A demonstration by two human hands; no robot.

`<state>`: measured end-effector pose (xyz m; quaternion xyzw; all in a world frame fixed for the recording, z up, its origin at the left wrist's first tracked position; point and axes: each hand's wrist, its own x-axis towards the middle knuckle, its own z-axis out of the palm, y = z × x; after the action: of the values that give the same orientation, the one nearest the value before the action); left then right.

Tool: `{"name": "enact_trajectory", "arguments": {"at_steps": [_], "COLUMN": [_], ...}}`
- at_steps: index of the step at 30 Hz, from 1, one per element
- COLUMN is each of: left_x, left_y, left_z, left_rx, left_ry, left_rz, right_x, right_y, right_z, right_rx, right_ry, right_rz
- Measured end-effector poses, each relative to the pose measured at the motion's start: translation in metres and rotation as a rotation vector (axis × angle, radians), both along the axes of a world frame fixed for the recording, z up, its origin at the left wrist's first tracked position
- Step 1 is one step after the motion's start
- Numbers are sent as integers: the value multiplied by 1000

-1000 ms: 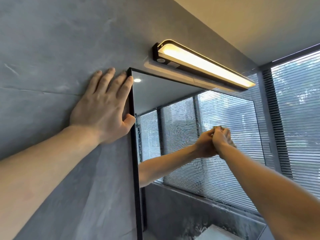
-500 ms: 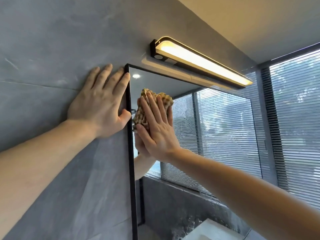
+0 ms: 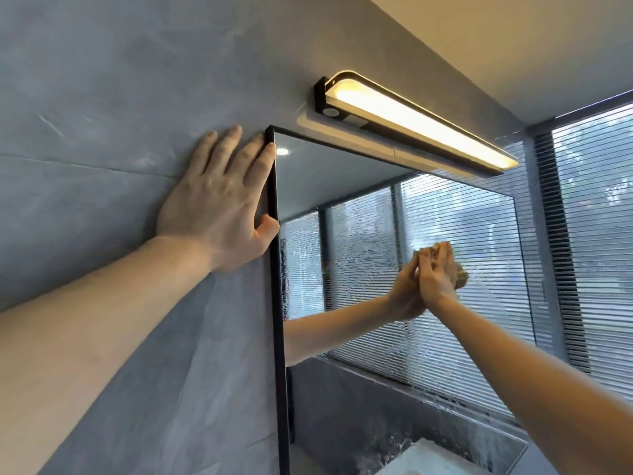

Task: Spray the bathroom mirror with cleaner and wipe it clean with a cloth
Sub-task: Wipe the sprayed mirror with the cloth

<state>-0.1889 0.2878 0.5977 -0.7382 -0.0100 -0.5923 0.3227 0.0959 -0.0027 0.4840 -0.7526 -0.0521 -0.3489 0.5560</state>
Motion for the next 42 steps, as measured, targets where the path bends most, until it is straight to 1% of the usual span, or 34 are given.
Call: {"name": "enact_trajectory", "arguments": {"at_steps": [2, 4, 6, 8, 12, 15, 18, 19, 21, 23, 26, 29, 30, 32, 34, 35, 37, 40, 42], "left_x": [0, 1, 1, 1, 0, -1, -1, -1, 0, 0, 1, 2, 2, 1, 1, 1, 1, 0, -1], "left_y": [0, 0, 0, -1, 0, 0, 0, 1, 2, 2, 2, 2, 1, 1, 1, 0, 0, -1, 0], "left_z": [0, 0, 0, -1, -1, 0, -1, -1, -1, -1, 0, 0, 0, 0, 0, 0, 0, -1, -1], "left_rx": [-2, -1, 0, 0, -4, -7, -4, -5, -4, 1, 2, 5, 6, 3, 1, 0, -2, -4, -6], "left_ry": [-2, -1, 4, 7, 18, 14, 18, 19, 17, 10, 4, 3, 4, 1, -1, 1, 6, 12, 19], "left_rz": [1, 4, 8, 0, -32, -43, -40, -35, -26, -20, -11, -3, -3, -8, -5, -5, -9, -18, -25], "right_x": [-14, -37, -65, -96, -158, -176, -162, -152, -128, -88, -17, 13, 15, 8, -12, -27, -66, -125, -157], "right_y": [11, 28, 51, 78, 131, 144, 137, 132, 119, 96, 43, 6, 3, 9, 26, 38, 65, 109, 128], "right_z": [3, 6, 10, 15, 16, 12, 10, 8, 5, -3, -23, -44, -50, -56, -56, -57, -62, -71, -80], "right_rx": [47, 48, -42, -175, -462, -546, -557, -547, -463, -335, -138, 93, 138, 176, 159, 125, 21, -240, -434], "right_ry": [26, -46, -240, -442, -757, -919, -995, -1000, -971, -857, -514, -105, -18, 49, 13, -42, -228, -540, -690], "right_rz": [5, 15, 31, 66, 127, 193, 175, 151, 95, 44, -31, -21, -28, -57, -58, -45, -8, 60, 143]}}
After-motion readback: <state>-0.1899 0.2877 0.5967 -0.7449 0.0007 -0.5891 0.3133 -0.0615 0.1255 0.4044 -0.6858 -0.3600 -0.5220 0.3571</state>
